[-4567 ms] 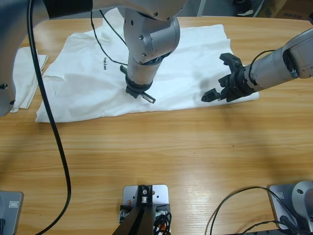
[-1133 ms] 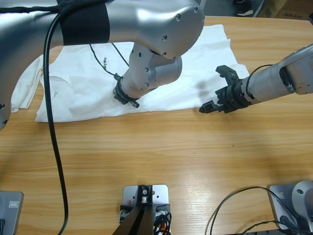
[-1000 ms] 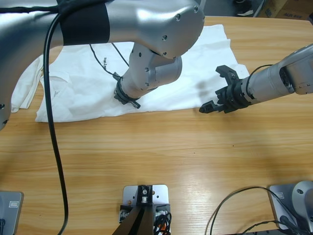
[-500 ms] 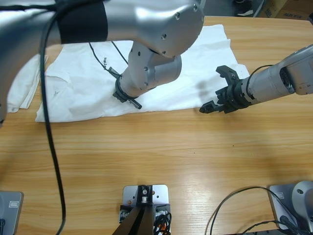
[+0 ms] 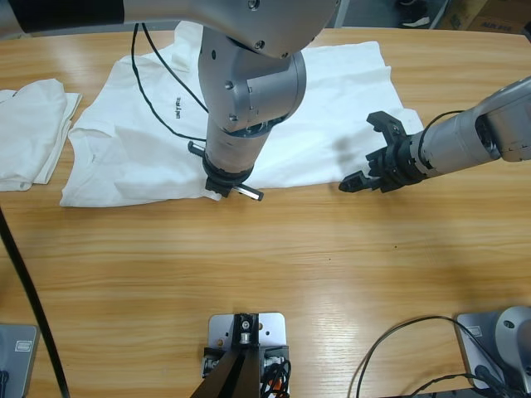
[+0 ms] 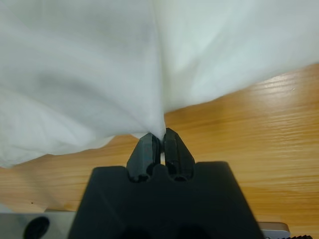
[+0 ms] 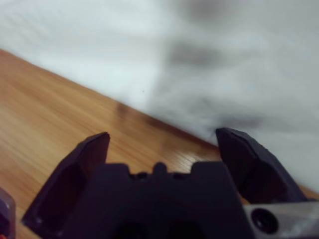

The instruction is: Fold clothes

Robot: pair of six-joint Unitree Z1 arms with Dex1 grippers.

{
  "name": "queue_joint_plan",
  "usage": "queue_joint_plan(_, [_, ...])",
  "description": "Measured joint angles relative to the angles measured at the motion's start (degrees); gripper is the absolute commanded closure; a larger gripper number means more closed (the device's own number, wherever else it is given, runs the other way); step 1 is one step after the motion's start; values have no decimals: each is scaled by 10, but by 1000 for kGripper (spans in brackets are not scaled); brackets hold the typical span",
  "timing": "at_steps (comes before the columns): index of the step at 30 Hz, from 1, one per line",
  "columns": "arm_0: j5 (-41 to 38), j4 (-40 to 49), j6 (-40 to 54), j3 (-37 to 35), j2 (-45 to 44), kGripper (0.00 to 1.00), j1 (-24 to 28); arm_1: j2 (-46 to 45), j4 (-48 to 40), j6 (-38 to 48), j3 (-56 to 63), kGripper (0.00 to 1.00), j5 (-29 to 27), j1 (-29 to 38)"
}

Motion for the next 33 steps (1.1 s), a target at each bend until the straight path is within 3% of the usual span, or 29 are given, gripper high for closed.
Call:
queue_joint_plan(17, [11,0,12,2,1,1000,44,-5,-8,0,9,128,0,10])
queue_joint_plan(18, [11,0,14,2,2,931,44,-5,-8,0,9,128,0,10])
queue_joint_plan(19, [11,0,15,2,3,485,44,-5,-8,0,9,128,0,11])
queue_joint_plan(20, [11,0,16,2,5,101,44,-5,-8,0,9,126,0,11])
queue_joint_plan(21, [11,0,17,2,8,31,44,-5,-8,0,9,124,0,11])
queue_joint_plan(26, [42,0,21,-6,21,62,44,-8,-8,0,12,118,0,13])
queue_joint_plan(31, [93,0,3,-24,-2,102,44,-17,-8,0,19,32,-3,27])
queue_joint_plan(33, [93,0,-13,-21,-29,220,44,-23,0,1,20,33,-10,30])
